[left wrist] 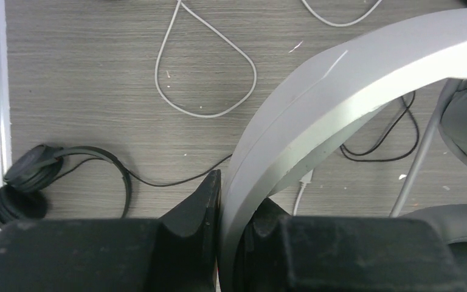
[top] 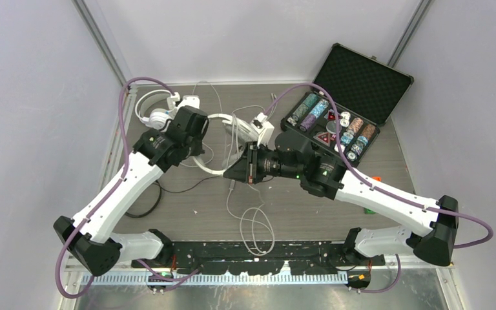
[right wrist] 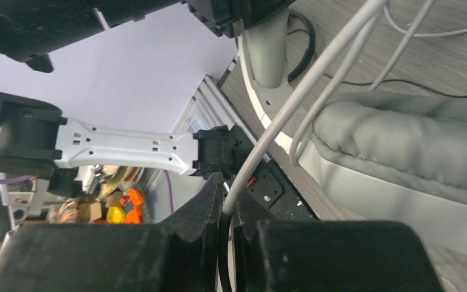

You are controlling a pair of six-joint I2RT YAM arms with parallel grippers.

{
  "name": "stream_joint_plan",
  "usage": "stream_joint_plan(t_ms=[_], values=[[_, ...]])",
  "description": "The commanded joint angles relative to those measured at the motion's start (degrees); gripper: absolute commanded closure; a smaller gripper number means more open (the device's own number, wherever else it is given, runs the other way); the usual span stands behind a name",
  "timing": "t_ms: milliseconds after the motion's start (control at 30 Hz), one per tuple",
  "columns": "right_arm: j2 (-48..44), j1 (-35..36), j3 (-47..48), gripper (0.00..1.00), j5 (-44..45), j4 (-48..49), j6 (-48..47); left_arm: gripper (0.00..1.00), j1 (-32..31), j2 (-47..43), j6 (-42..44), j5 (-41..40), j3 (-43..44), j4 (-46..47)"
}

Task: Wrap the headphones
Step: Wrap the headphones cable around the headphones.

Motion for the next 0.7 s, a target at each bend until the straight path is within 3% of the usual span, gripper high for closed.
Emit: stream_joint_plan(t_ms=[0, 400, 567, 667], values=[[-1.9, 1.2, -0.4, 0.86, 5.1, 1.0, -4.1, 1.0, 0.5, -0.3, -9.5, -1.4, 4.2, 3.8], [-4.8, 4.9, -6.9, 0.87, 11.9, 4.0, -11.2, 1.0, 0.5, -3.1, -14.3, 4.1, 4.5, 7.4], [-7.4, 6.8, -9.5, 0.99, 15.9, 7.9, -14.3, 1.0, 0.5, -2.8, -15.2, 3.6, 4.9, 6.9], [-7.6, 7.9, -9.7, 1.0, 14.2, 9.4, -15.4, 1.0, 0.5, -2.9, -15.9, 3.3, 4.4, 7.4]])
